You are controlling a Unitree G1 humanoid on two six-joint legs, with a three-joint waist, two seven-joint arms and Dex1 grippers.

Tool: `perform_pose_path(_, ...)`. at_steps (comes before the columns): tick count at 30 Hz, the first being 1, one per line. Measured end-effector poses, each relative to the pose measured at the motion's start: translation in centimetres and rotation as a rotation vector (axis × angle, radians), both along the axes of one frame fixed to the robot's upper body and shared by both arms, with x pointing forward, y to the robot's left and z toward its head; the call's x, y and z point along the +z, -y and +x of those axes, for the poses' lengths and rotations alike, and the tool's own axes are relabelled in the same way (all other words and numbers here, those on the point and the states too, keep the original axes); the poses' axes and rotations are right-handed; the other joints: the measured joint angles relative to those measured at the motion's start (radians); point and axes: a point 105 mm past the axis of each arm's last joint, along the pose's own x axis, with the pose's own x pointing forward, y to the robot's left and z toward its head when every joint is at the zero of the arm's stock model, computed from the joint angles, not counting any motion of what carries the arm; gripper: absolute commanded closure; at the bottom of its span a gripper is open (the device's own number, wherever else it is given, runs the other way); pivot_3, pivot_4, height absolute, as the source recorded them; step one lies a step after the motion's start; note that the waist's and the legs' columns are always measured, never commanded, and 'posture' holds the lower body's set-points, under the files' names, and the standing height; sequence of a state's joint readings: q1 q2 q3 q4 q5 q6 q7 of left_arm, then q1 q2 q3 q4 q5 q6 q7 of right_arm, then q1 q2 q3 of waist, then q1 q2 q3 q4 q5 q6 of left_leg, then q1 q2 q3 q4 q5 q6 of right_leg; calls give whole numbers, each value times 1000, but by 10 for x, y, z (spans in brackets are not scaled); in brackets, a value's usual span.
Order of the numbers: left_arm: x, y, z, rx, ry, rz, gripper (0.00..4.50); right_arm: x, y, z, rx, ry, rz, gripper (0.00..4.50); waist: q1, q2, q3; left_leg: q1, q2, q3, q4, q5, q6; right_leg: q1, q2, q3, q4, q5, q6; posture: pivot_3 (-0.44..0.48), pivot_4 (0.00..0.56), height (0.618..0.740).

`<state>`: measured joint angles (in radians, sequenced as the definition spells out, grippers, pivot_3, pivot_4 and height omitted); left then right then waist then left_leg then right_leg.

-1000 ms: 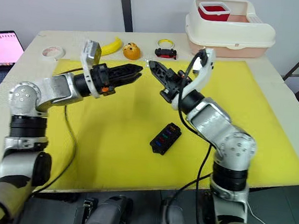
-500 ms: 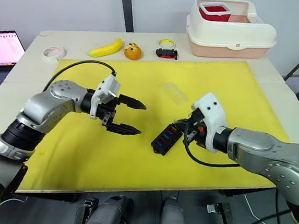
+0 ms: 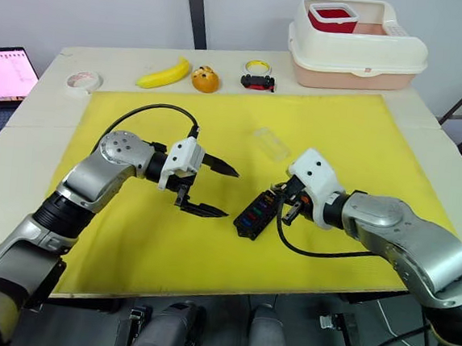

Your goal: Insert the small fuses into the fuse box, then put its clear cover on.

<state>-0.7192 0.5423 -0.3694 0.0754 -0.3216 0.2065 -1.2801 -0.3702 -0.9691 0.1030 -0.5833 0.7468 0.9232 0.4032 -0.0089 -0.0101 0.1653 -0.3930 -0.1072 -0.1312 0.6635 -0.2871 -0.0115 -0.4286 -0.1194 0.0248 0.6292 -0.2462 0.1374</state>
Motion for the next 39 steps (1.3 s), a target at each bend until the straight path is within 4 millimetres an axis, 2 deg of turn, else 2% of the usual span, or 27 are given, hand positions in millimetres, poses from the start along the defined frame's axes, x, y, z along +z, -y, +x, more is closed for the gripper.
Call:
perform_pose_path(16, 2, 4, 1, 5, 10, -15, 33, -10, 3, 1, -12, -37, -30, 4500, 1, 0, 0, 0, 0, 0, 0, 0, 0, 0, 0, 0, 1, 0, 0, 0, 150, 740)
perform_pose_path(22, 3, 5, 1, 8, 16, -18, 33, -6, 6, -1, -22, -34, -34, 4500, 2, 0, 0, 0, 0, 0, 1, 0, -1, 0, 0, 0, 1, 0, 0, 0, 150, 740)
perform_pose_path(39, 5, 6, 1, 7, 15, -26, 33, -11, 4, 2, -33, -36, -36, 4500, 1, 0, 0, 0, 0, 0, 1, 0, -1, 0, 0, 0, 1, 0, 0, 0, 150, 740)
